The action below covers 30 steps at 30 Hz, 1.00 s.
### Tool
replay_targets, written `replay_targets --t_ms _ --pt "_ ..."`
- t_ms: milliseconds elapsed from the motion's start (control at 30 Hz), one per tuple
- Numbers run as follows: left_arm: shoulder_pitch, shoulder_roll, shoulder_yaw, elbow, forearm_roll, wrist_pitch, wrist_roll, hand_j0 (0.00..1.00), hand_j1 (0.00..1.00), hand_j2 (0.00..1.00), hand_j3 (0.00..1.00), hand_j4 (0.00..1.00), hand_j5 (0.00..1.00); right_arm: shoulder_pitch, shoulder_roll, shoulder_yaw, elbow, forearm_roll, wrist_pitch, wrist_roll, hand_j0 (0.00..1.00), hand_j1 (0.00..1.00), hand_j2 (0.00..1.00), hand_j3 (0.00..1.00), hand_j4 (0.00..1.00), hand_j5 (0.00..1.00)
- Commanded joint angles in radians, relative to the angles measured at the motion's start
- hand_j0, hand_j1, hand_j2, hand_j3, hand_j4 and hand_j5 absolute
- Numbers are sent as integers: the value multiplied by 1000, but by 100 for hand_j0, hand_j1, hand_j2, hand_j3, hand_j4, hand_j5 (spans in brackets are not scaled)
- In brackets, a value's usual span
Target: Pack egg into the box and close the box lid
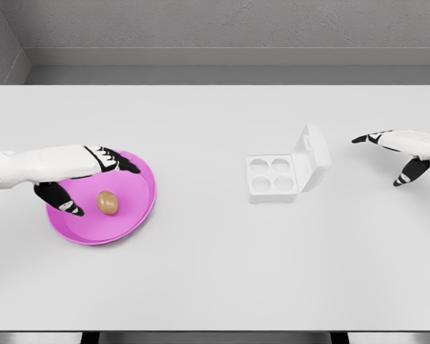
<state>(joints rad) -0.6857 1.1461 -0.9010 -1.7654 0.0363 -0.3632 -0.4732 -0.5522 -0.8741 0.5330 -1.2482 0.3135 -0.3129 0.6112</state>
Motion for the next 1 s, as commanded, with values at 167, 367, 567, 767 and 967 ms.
replay_targets --t_ms 167,367,567,767,967 --pt "6 -6 -4 1 -10 46 -5 100 100 100 100 100 100 -5 -2 1 0 -2 -5 0 100 100 100 100 100 100" --pt "9 -54 -3 0 -141 47 -2 100 100 100 100 100 100 -8 -20 27 -5 -2 -11 0 100 100 100 100 100 100" --pt "26 -58 1 0 -141 27 1 100 100 100 100 100 100 -29 -60 19 12 -2 -92 0 100 100 100 100 100 100" --pt "44 -54 1 1 -148 36 -4 100 100 100 100 100 100 -23 -94 24 -13 -2 -141 0 100 100 100 100 100 100" --pt "44 -60 13 3 -294 40 15 100 100 100 100 100 100 -12 -108 27 -76 -2 -238 0 100 100 100 100 100 100"
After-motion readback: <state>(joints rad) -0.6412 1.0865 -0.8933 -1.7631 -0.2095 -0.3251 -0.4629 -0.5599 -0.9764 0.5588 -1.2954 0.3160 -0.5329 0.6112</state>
